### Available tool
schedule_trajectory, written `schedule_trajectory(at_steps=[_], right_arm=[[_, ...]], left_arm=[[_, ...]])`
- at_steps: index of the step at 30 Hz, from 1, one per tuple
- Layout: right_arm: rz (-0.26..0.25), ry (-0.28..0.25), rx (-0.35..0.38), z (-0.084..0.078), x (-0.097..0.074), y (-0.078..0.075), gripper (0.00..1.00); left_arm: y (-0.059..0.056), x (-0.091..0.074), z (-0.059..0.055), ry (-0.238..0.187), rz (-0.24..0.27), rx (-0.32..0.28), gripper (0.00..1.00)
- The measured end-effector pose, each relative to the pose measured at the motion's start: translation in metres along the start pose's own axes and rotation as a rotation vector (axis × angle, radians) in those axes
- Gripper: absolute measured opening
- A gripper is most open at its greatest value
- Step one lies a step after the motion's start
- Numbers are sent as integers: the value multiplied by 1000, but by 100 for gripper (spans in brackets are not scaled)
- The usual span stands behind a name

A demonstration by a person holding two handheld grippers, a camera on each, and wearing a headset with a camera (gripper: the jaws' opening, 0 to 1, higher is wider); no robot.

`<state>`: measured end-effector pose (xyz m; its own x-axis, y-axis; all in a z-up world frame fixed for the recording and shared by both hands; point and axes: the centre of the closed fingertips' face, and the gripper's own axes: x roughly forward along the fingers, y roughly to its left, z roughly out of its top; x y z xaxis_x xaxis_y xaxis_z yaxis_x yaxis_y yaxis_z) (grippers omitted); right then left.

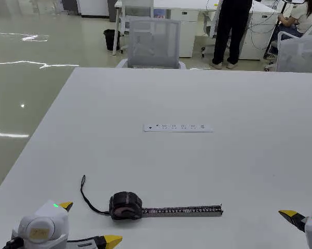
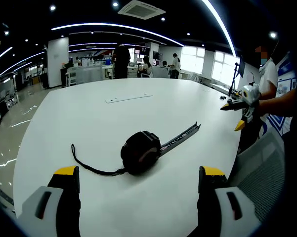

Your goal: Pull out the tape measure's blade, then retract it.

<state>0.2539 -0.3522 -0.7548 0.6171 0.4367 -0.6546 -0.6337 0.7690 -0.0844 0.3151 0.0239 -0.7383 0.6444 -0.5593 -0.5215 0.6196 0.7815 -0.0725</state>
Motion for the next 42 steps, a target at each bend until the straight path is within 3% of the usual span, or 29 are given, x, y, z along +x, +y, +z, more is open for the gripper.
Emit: schedule_trajectory(at_steps=[7,11,15,20,25,33,42], right_arm=[[53,48,-89,7,10,-3,91],[76,58,-139,15,17,-6,86],[106,84,-215,21,26,-8,84],[150,108,-254,30,34,-9,84],[248,157,-300,32,43,0,82],[295,180,-376,49,58,3,71],[368,261,-401,45,69,1,66]], left_arm=[[-12,10,0,-2,-1,-9,99],[-12,13,-2,-1,13,-8,99],[-12,13,2,-30,28,-3,99],[-12,16,-2,-9,36,2,99],[-11,18,-3,-7,54,10,99],[-12,20,1,-13,59,2,99],[-13,22,3,-27,62,-17,99]])
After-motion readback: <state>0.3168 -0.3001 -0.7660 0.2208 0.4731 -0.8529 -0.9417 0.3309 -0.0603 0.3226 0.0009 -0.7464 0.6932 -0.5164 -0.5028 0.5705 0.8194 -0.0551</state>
